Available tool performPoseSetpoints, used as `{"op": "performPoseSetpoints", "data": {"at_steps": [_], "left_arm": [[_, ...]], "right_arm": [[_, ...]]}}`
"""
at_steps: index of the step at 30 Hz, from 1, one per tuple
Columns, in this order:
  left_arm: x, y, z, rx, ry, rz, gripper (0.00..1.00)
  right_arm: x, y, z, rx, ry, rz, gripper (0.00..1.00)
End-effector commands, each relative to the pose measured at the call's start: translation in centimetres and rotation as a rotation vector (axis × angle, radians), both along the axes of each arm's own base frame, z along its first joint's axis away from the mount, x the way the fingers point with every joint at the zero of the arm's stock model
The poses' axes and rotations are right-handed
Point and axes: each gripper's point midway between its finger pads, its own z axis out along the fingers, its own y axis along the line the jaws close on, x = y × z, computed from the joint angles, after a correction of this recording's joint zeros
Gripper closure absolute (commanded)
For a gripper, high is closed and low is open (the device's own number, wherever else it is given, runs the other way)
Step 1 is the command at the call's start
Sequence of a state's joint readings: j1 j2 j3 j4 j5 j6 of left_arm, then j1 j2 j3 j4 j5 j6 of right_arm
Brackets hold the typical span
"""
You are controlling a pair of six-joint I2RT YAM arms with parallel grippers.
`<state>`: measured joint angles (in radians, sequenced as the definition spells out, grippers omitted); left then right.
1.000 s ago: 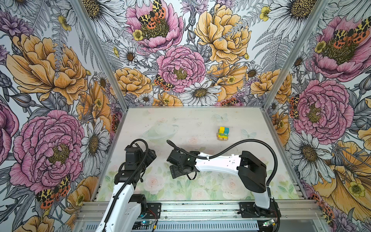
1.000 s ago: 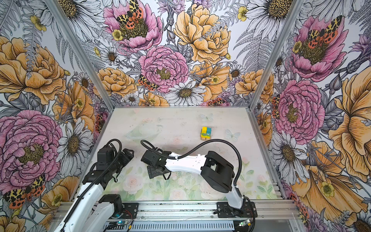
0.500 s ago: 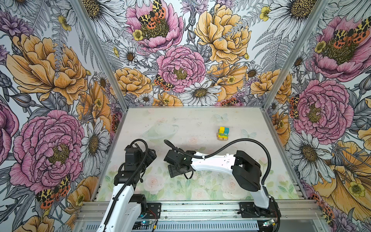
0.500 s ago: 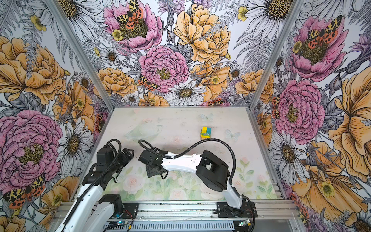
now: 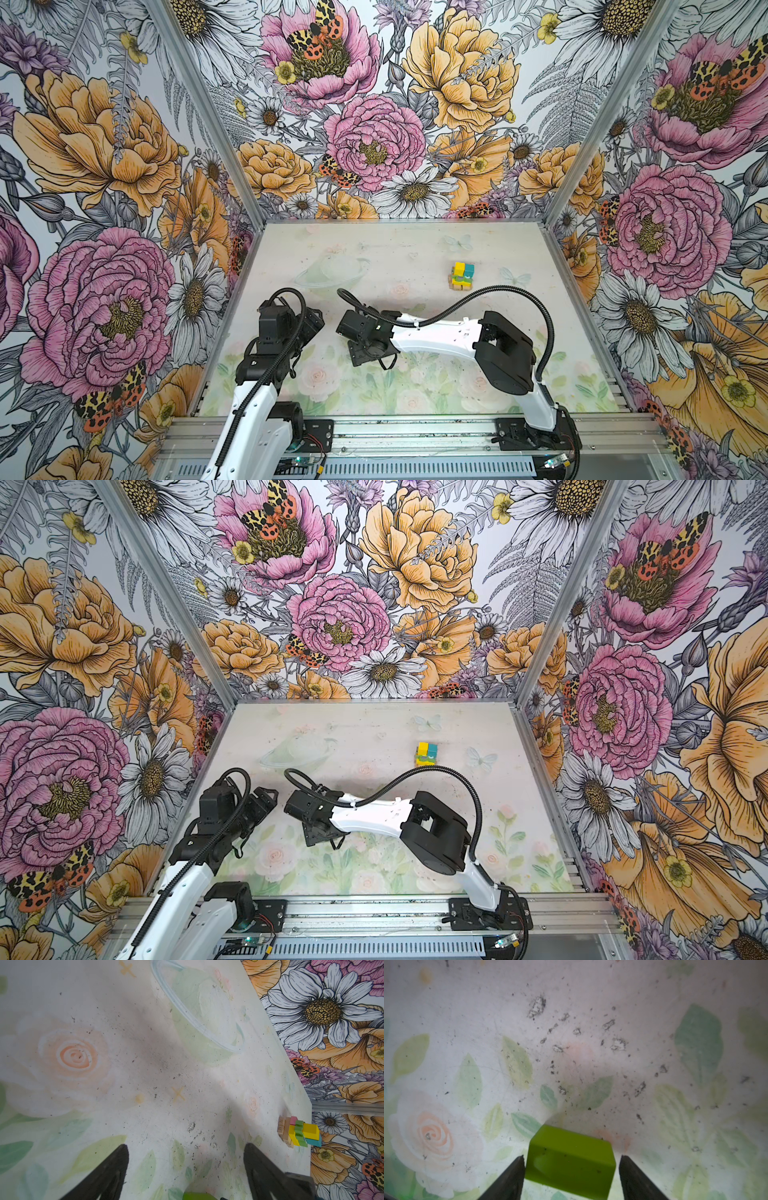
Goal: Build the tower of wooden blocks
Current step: 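Lower the right gripper and close it on the lime-green bar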
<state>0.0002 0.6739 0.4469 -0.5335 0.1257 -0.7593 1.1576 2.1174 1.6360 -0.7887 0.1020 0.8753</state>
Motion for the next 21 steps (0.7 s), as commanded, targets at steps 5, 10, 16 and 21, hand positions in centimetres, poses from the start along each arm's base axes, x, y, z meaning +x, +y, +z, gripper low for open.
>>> {"op": "performPoseSetpoints", "data": {"at_steps": [5, 10, 16, 21], "left_arm": [[0.15, -0.09, 0.37, -0.021, -0.028, -0.003, 0.12], [0.15, -0.15, 0.34, -0.022, -0.029, -0.007, 0.12], [0.09, -0.19, 0.35, -0.024, -0.031, -0.009, 0.12], [0.09, -0.23, 0.36, -0.029, -0.03, -0.01, 0.12]], "right_arm": [[0.11, -0.05, -0.57, -0.029, 0.003, -0.014, 0.26], [-0.01, 0.13, -0.91, -0.031, 0.015, -0.009, 0.27], [0.08, 0.02, -0.81, -0.039, 0.01, -0.01, 0.32], [0.16, -0.4, -0.25, -0.046, -0.002, -0.014, 0.45]]}}
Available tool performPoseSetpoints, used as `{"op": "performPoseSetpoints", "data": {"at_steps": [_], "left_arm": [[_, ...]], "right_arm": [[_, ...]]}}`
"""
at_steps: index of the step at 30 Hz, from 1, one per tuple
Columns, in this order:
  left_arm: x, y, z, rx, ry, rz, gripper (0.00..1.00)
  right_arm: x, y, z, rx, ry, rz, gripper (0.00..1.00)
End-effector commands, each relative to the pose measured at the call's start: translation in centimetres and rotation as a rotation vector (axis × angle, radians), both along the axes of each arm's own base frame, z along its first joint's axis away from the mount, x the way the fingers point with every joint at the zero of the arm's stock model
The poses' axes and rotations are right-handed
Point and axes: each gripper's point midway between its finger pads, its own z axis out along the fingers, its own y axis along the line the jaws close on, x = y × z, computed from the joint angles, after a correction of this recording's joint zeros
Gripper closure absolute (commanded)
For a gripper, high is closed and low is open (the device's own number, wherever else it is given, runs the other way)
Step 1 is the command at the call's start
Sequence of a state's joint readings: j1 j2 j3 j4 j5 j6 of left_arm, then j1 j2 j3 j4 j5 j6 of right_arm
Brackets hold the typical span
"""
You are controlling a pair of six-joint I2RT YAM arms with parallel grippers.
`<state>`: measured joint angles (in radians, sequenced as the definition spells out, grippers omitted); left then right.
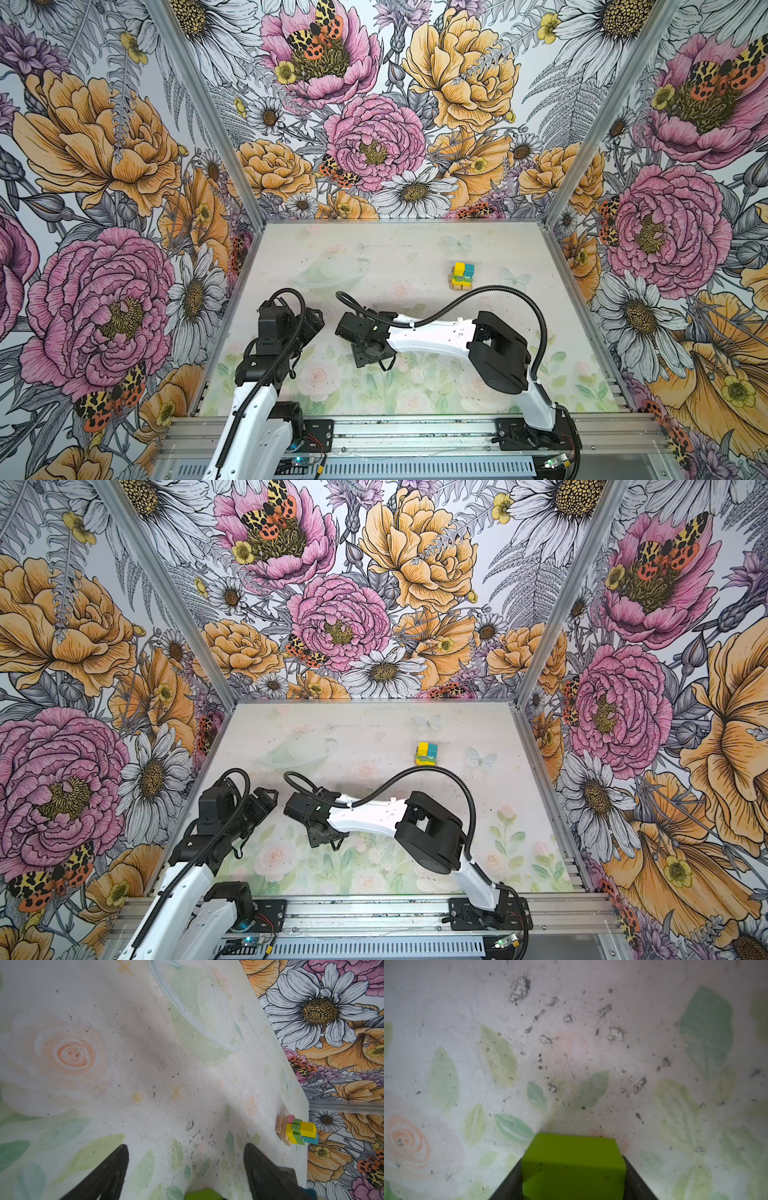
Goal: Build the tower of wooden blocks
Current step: 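Lower the right gripper and close it on the lime-green bar, then lift the lime-green bar with the right gripper and carry it over the stack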
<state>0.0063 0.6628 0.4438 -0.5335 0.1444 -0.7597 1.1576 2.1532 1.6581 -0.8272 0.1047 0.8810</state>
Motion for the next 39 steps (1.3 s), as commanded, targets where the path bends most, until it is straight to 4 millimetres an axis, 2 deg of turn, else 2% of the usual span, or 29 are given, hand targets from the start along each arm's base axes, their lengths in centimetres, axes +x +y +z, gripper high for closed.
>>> {"op": "performPoseSetpoints", "data": {"at_steps": [1, 6, 9, 14, 20, 26, 30, 34, 39], "left_arm": [[0.2, -0.1, 0.2, -0.018, -0.023, -0.005, 0.12], [0.2, -0.9, 0.8, -0.032, -0.036, -0.044, 0.11], [0.3, -1.8, 1.4, -0.037, -0.048, -0.086, 0.11], [0.6, -4.6, 2.8, -0.006, -0.057, -0.2, 0.11], [1.0, -8.6, 4.7, 0.011, -0.072, -0.356, 0.11], [0.7, -13.0, 7.7, -0.029, -0.11, -0.54, 0.12], [0.3, -16.0, 9.7, -0.04, -0.148, -0.682, 0.12], [0.3, -18.6, 10.5, -0.015, -0.16, -0.786, 0.12], [1.0, -20.8, 10.7, -0.022, -0.17, -0.852, 0.12]], "right_arm": [[0.4, -0.1, 1.3, 0.003, -0.027, -0.008, 0.46], [1.0, -1.8, 4.0, 0.026, -0.06, -0.018, 0.46], [2.1, -4.1, 6.1, 0.031, -0.093, -0.047, 0.46], [4.8, -9.5, 9.4, 0.029, -0.154, -0.136, 0.46], [7.7, -15.4, 11.8, 0.021, -0.202, -0.237, 0.46], [10.8, -20.4, 13.4, 0.006, -0.234, -0.331, 0.46], [12.7, -22.9, 14.0, -0.004, -0.252, -0.385, 0.46], [14.5, -25.2, 14.4, -0.021, -0.26, -0.433, 0.46], [16.8, -27.6, 14.9, -0.033, -0.266, -0.486, 0.46]]}}
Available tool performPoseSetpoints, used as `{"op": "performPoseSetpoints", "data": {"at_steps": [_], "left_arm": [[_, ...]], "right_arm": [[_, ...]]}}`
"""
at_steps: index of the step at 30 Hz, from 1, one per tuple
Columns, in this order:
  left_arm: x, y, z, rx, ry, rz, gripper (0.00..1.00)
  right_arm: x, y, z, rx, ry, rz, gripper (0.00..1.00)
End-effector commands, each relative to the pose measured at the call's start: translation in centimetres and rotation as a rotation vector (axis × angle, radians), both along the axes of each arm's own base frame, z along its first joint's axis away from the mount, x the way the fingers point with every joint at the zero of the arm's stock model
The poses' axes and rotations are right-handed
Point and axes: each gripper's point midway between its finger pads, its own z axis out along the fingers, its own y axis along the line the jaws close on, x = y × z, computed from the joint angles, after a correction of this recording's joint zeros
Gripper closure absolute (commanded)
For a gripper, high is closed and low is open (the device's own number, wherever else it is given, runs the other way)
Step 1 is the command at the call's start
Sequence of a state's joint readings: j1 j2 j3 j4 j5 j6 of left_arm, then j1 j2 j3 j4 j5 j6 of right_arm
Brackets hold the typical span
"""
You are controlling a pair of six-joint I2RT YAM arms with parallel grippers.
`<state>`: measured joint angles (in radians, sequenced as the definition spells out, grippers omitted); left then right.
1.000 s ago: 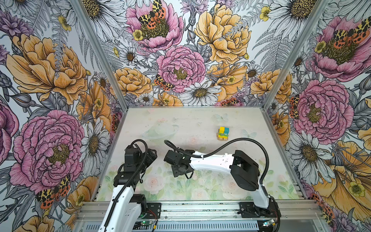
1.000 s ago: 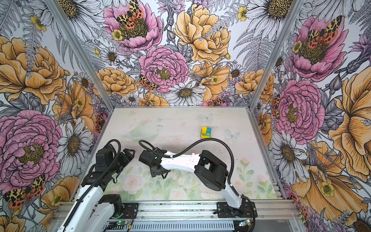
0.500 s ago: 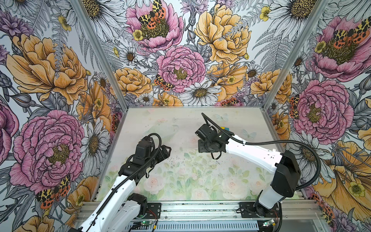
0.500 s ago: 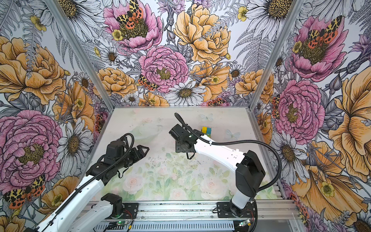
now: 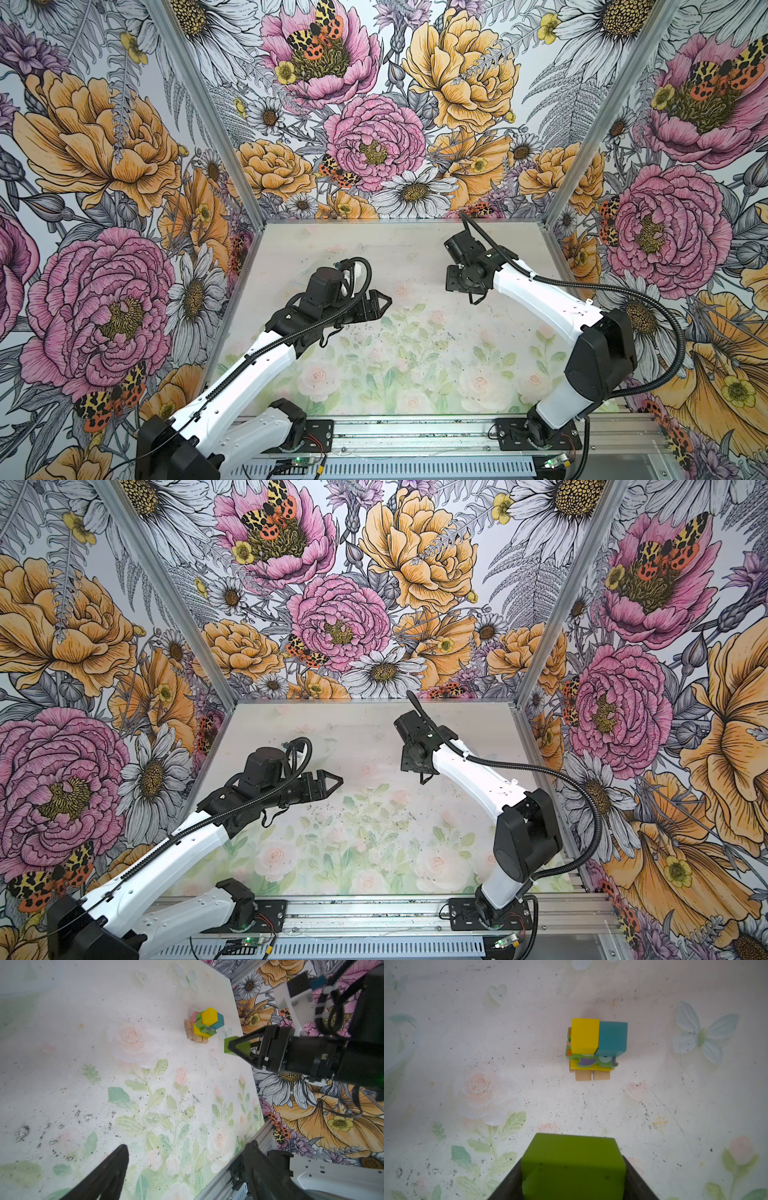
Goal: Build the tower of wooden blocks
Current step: 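Lift the lime-green bar with the right gripper and carry it over the stack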
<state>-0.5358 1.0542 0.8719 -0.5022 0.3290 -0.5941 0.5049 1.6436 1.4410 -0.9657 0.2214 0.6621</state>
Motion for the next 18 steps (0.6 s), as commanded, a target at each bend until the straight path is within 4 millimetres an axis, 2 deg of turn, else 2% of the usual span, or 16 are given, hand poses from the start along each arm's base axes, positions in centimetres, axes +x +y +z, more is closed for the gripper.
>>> {"op": "performPoseSetpoints", "data": {"at_steps": [1, 12, 18], "left_arm": [[0.5, -1.8, 1.5, -0.03, -0.06, -0.075, 0.12], [1.1, -6.5, 1.8, -0.033, -0.08, -0.231, 0.12], [1.6, -7.2, 1.7, -0.024, -0.08, -0.253, 0.12]], "right_arm": [[2.2, -1.1, 1.8, -0.01, -0.05, -0.01, 0.46], [6.1, -3.9, 0.6, 0.005, -0.008, -0.067, 0.46], [7.8, -4.2, 0.0, 0.007, 0.005, -0.074, 0.47]]}}
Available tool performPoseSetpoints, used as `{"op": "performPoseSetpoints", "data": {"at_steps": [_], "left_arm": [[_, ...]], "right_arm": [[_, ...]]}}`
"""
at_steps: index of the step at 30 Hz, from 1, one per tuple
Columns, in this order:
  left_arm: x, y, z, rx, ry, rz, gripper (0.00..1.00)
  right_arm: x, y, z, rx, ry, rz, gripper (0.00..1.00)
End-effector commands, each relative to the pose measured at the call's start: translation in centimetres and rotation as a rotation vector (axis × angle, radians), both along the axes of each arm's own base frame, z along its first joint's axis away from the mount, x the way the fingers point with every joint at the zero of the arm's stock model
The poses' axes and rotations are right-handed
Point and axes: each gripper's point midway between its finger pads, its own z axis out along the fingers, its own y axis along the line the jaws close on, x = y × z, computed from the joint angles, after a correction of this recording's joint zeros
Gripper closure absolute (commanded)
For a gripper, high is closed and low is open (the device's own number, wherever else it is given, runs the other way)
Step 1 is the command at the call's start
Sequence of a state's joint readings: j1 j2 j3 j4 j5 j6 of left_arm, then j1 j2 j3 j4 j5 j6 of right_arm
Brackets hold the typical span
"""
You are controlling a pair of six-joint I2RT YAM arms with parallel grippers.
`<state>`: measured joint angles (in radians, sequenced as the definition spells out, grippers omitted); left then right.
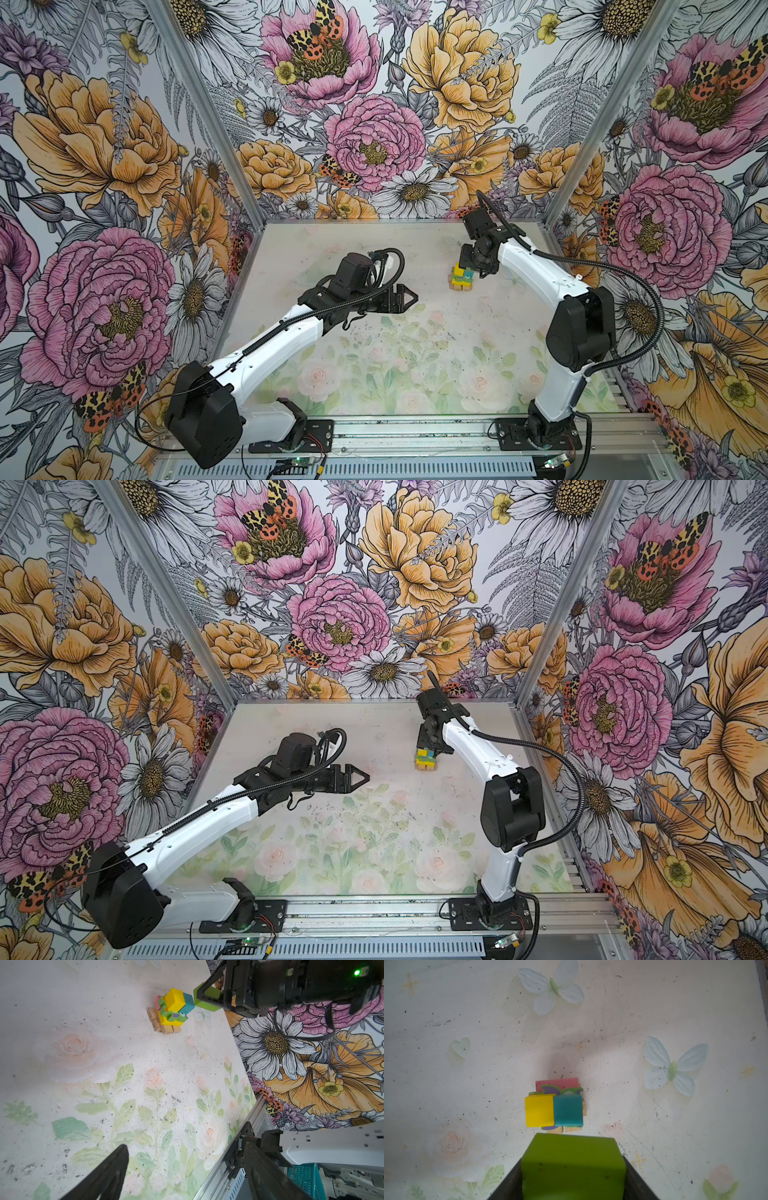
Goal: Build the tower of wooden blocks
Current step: 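Lift the lime-green bar with the right gripper and carry it over the stack, then lower the lime-green bar onto the yellow and teal cubes and open the right gripper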
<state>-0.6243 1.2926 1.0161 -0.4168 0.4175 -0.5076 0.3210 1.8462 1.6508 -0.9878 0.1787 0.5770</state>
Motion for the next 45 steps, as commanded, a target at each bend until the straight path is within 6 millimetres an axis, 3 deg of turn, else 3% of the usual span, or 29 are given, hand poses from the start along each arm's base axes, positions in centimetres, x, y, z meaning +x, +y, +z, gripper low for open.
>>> {"op": "performPoseSetpoints", "data": {"at_steps": [1, 19, 45], "left_arm": [[0.2, -0.8, 1.3, -0.025, -0.049, -0.046, 0.12], [1.5, -1.2, 0.8, -0.015, -0.036, -0.044, 0.12], [2.0, -1.5, 0.5, -0.011, -0.022, -0.038, 0.12]], "right_arm": [[1.3, 0.4, 0.9, 0.01, -0.026, 0.019, 0.47], [2.6, 0.7, -0.8, 0.047, 0.023, 0.043, 0.46], [3.2, 0.7, -1.5, 0.06, 0.038, 0.053, 0.46]]}}
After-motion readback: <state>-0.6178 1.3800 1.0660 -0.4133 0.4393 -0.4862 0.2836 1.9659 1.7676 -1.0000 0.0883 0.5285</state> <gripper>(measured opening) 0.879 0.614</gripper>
